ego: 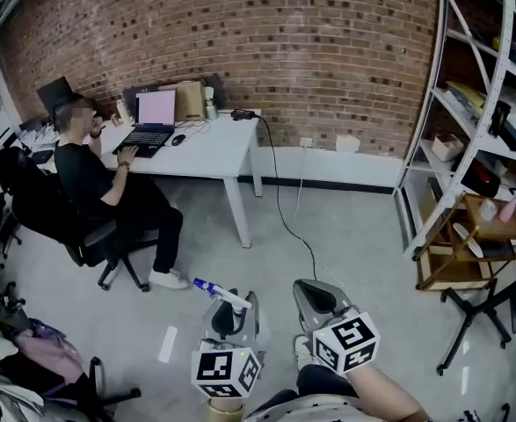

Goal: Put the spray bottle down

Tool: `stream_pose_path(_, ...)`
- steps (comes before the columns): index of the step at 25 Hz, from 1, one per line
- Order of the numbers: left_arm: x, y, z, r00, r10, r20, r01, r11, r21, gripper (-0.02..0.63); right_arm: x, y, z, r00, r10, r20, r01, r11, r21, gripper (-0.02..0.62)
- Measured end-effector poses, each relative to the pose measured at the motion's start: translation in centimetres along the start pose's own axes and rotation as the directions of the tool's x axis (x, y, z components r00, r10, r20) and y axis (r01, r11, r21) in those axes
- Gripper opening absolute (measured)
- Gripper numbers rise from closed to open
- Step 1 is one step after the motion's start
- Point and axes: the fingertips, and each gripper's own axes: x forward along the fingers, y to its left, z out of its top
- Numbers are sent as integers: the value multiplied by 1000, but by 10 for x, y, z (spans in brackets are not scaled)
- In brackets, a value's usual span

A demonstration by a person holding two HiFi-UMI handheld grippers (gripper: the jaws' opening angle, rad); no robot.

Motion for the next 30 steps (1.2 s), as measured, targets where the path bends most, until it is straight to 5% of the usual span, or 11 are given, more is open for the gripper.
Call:
stream_pose_path(16, 185, 38, 47, 992, 108, 66, -108, 994, -10, 130, 160, -117, 64, 989, 151, -12, -151, 986, -74, -2)
stream_pose_path(30, 310, 91, 51, 990, 137, 21, -136, 991, -6, 130, 276, -172, 67, 980, 184, -70, -191, 977, -96, -2)
